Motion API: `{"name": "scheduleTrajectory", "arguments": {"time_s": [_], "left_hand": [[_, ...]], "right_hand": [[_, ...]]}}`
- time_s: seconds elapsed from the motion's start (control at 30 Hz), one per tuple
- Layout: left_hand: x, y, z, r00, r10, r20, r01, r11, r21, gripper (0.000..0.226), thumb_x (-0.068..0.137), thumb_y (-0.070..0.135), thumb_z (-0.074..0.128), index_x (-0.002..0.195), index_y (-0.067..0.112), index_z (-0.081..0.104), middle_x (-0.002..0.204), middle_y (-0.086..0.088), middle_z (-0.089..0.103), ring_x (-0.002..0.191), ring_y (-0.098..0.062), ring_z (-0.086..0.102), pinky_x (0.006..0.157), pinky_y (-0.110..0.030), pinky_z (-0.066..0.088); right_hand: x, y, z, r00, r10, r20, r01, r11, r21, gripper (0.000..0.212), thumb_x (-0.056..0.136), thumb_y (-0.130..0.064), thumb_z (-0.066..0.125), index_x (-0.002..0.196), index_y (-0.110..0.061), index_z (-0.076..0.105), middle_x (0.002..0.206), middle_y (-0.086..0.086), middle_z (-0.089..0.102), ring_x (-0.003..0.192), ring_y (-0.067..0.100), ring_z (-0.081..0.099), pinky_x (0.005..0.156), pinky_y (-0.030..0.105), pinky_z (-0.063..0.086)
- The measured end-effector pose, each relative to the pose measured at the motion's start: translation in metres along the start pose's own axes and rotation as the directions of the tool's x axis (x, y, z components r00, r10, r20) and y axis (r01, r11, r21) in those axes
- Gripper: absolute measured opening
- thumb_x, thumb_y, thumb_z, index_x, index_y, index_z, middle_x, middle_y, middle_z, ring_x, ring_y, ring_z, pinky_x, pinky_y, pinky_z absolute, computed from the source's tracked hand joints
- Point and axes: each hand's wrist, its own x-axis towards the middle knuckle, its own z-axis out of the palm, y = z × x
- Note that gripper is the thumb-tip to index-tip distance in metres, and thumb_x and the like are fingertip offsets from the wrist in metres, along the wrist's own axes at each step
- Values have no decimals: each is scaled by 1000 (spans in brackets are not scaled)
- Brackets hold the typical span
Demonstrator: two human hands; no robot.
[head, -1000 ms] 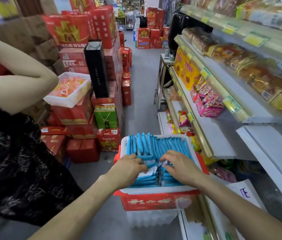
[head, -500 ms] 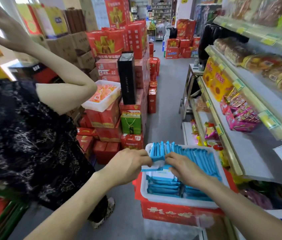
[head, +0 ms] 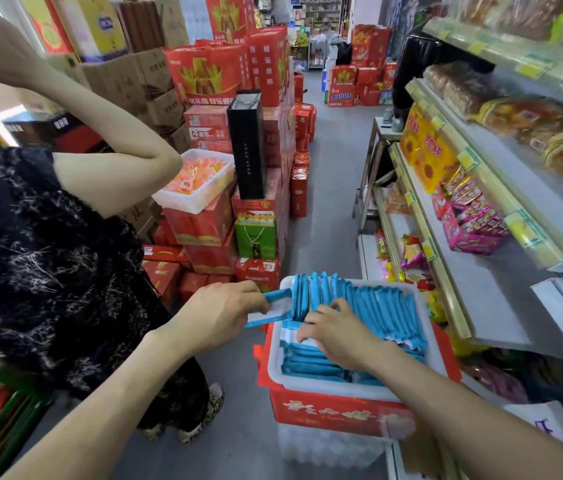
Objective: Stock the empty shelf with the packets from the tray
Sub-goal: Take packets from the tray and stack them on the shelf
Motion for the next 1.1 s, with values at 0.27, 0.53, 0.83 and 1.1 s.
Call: {"name": "scheduleTrajectory", "arguments": {"time_s": [0.27,0.53,0.83,1.1], "left_hand": [[19,12,-4,1000,17,-5,-17,1000,-17,38,90,8,54,111,36,68,117,16,61,95,-19,65,67,-38,54],[106,63,-8,977,208,-49,-208,978,-10,42,82,13,43,109,37,64,111,12,61,93,-23,66,70,-37,56],[199,187,-18,831,542,-127,-555,824,-115,40,83,15,44,110,36,64,117,8,63,93,-29,67,68,-43,57],[237,325,-47,621,753,-219,-784,591,-190,39,82,15,45,111,31,66,120,6,62,94,-26,63,76,-43,55]], "right_hand": [[-16,18,-25,994,111,8,-110,968,226,52,91,0,51,125,-39,60,119,-11,60,109,16,48,89,39,34],[-112,75,-86,944,325,54,-320,868,379,55,87,5,52,127,-34,59,125,-9,54,120,17,45,104,42,42],[-275,89,-141,764,646,9,-600,704,379,50,80,-16,44,123,-23,69,112,8,63,109,25,55,99,43,43],[-438,47,-174,437,897,-70,-818,429,383,47,88,5,48,117,-24,70,112,-7,58,104,9,48,88,20,37]]}}
